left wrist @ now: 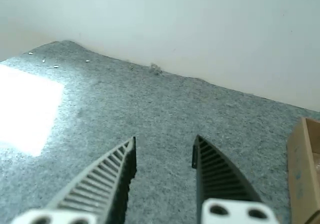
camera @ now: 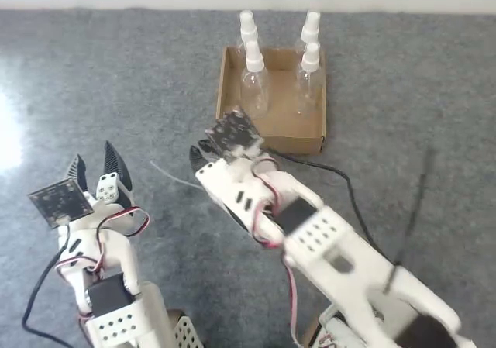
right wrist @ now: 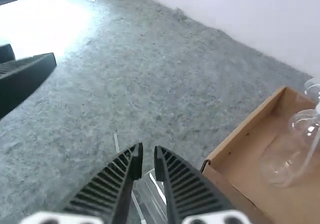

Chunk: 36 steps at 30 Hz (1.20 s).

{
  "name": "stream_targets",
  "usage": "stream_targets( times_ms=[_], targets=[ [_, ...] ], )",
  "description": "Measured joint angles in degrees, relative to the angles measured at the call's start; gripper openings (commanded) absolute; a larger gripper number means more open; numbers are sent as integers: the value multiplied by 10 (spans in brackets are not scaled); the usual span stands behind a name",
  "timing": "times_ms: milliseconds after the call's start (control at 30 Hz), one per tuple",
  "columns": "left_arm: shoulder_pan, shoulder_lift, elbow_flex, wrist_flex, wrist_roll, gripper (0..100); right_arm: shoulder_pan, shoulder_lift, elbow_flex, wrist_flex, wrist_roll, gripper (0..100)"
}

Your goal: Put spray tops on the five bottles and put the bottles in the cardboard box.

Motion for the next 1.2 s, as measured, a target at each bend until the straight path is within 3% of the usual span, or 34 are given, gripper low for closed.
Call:
stream_targets(
  times_ms=[567,867,1200],
  targets=[
    [0,0,0,0,0,174,-4,315,-180,10,0,17],
    [1,0,0,0,0,174,13,327,-247,174,0,17],
    [1,0,0,0,0,174,12,327,-260,290,0,17]
  ],
)
